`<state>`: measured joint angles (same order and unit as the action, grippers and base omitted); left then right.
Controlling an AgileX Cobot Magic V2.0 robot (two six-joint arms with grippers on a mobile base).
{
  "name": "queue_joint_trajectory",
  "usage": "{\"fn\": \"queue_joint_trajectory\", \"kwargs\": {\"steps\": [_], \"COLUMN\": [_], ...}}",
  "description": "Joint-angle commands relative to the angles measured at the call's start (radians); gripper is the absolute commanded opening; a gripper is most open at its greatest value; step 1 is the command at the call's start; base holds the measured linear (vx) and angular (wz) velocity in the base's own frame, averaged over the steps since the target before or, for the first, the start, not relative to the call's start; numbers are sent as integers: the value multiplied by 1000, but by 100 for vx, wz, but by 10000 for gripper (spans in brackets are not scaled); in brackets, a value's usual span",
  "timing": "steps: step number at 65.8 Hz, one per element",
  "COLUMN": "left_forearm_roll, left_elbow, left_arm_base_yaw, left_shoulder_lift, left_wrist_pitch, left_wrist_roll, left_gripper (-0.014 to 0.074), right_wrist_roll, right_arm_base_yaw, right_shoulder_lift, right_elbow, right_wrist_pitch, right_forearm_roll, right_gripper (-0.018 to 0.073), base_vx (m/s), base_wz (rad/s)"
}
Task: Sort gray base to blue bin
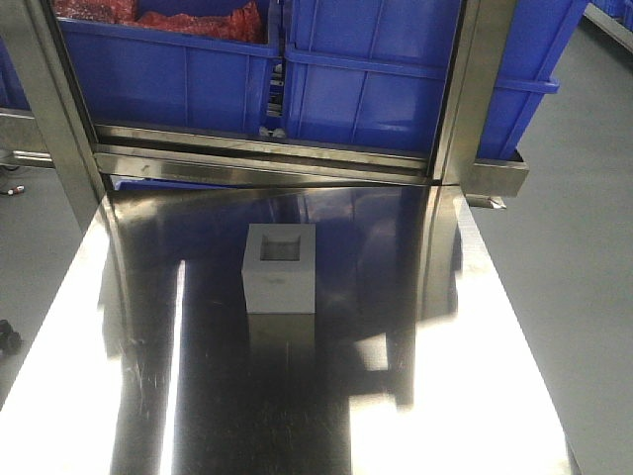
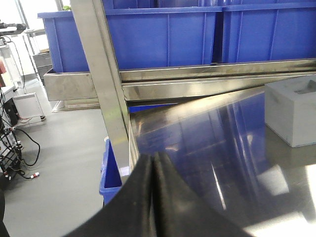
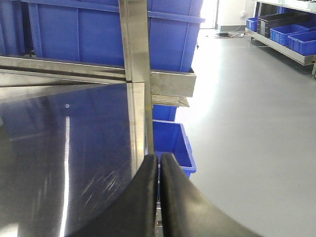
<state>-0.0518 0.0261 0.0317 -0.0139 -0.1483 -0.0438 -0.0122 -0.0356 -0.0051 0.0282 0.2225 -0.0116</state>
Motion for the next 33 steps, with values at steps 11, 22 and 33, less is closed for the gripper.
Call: {"fn": "queue_joint_trajectory", "kwargs": {"steps": [11, 22, 33], "left_forearm_roll": [2, 2, 2], "left_elbow": [-21, -21, -21], "left_arm_base_yaw": [5, 5, 5], "left_shoulder_lift": [-12, -12, -12], "left_wrist_pitch": [81, 81, 81], "left_wrist_roll": [5, 5, 5], "left_gripper": [-7, -7, -7], "right_wrist_roll": [12, 12, 12], "right_arm_base_yaw": [1, 1, 1], "right_shoulder_lift": [18, 18, 18], "right_elbow": [2, 2, 2], "right_wrist_pitch": [-73, -73, -73], "right_forearm_roll": [5, 5, 5], "right_gripper": [-5, -5, -5], "base_vx": [0, 0, 0], "base_wz": [0, 0, 0]}}
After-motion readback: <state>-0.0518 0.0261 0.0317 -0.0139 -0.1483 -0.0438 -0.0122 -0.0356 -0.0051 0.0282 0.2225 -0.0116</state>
